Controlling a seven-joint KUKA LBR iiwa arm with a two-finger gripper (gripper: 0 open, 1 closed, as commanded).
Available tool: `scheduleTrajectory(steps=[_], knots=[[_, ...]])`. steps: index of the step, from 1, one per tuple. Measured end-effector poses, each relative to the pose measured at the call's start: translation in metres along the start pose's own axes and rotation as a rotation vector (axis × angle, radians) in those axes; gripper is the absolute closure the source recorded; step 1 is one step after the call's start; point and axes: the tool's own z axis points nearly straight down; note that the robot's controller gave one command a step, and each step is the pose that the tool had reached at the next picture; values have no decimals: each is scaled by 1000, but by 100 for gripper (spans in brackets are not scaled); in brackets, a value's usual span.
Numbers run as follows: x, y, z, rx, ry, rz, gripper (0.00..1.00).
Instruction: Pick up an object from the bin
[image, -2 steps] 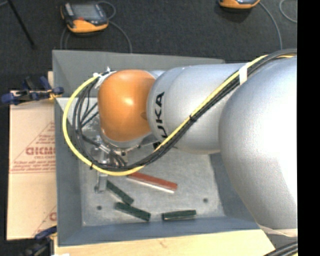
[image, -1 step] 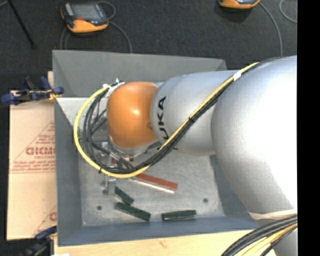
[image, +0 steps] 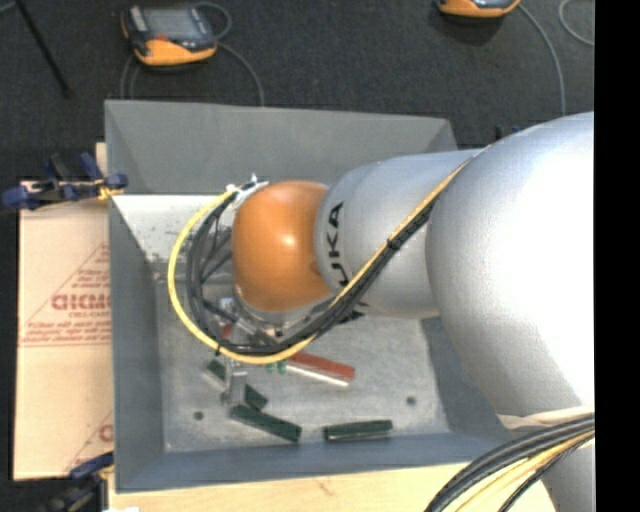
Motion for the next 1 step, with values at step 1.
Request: scheduleTrajectory(steps=[1], knots=[[10,-25,4,-1,-11,-115,0]])
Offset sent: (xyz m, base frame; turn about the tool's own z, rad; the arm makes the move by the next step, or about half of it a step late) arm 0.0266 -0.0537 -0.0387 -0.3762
